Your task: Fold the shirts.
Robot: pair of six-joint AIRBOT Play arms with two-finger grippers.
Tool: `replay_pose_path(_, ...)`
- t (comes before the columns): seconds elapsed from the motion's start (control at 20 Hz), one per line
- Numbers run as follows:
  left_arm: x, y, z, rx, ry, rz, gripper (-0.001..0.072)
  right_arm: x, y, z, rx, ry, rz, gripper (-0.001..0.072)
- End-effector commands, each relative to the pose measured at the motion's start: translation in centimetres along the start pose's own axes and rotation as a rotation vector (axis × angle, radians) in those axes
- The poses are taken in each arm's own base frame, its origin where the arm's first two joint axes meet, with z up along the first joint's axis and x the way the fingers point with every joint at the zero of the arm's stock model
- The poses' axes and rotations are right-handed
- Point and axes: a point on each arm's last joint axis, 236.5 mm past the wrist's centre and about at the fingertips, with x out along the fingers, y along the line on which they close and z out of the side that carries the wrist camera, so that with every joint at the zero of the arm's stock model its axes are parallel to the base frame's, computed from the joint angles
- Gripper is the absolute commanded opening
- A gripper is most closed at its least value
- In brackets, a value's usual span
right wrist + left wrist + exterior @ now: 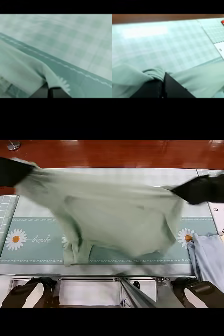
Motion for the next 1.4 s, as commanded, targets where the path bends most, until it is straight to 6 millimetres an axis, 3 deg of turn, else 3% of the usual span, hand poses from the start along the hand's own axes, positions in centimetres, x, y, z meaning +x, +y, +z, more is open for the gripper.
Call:
replay_pose_path(0.0, 7.3, 7.3, -3.3, -0.157, 0.077, 0.043, 0.0021, 8.8, -6.5, 0.7, 0.091, 0.079, -0.117, 0.0028)
replay_pose_path(0.15, 12.9, 10.4, -3.9, -0.243, 0.104, 0.036, 0.0022, 15.3, -11.1, 2.9, 0.263, 0.077, -0.081, 0.0030)
replay_pose_path(0.25, 16.4, 11.7, -4.8, -0.288, 0.139, 0.023, 0.0022, 18.5, -13.3, 5.1, 0.392, 0.044, -0.015, 0.0030)
replay_pose_path(0.4, 20.4, 12.7, -7.1, -0.331, 0.217, 0.003, 0.0022, 22.2, -14.9, 6.9, 0.534, 0.030, 0.090, 0.0031)
replay_pose_path(0.45, 21.3, 12.9, -7.8, -0.343, 0.236, 0.001, 0.0068, 23.0, -15.2, 7.3, 0.574, 0.026, 0.122, 0.0031)
replay_pose_path(0.5, 21.8, 13.1, -8.1, -0.350, 0.247, 0.001, 0.0359, 23.4, -15.5, 7.8, 0.605, 0.019, 0.149, 0.0073)
replay_pose_path(0.55, 21.9, 13.2, -8.4, -0.380, 0.260, 0.000, 0.0689, 23.3, -15.8, 8.3, 0.637, 0.007, 0.177, 0.0320)
replay_pose_path(0.6, 21.3, 13.3, -8.7, -0.387, 0.290, -0.011, 0.0705, 22.7, -16.2, 8.8, 0.656, -0.010, 0.199, 0.0617)
replay_pose_path(0.7, 18.5, 14.5, -9.9, -0.398, 0.396, 0.002, 0.0703, 20.1, -17.6, 8.4, 0.628, 0.004, 0.215, 0.0619)
replay_pose_path(0.8, 14.3, 17.2, -13.4, -0.473, 0.570, 0.076, 0.0703, 16.9, -19.8, 4.9, 0.578, 0.117, 0.173, 0.0619)
replay_pose_path(0.9, 10.7, 18.7, -17.5, -0.523, 0.695, 0.109, 0.0702, 13.7, -22.8, -1.5, 0.539, 0.331, 0.019, 0.0619)
replay_pose_path(1.0, 8.7, 18.7, -21.8, -0.596, 0.730, 0.121, 0.0701, 11.2, -24.8, -7.3, 0.553, 0.476, -0.118, 0.0619)
replay_pose_path(1.1, 7.9, 17.4, -26.2, -0.677, 0.737, 0.105, 0.0701, 11.4, -24.3, -11.2, 0.609, 0.469, -0.121, 0.0619)
replay_pose_path(1.15, 8.2, 15.5, -27.3, -0.719, 0.713, 0.032, 0.0701, 12.1, -23.5, -12.7, 0.633, 0.440, -0.097, 0.0618)
replay_pose_path(1.25, 9.4, 11.6, -27.9, -0.811, 0.645, -0.141, 0.0701, 13.3, -21.2, -15.1, 0.672, 0.395, -0.041, 0.0618)
replay_pose_path(1.35, 10.4, 9.5, -29.2, -0.838, 0.636, -0.194, 0.0701, 14.0, -19.7, -16.8, 0.721, 0.365, -0.016, 0.0617)
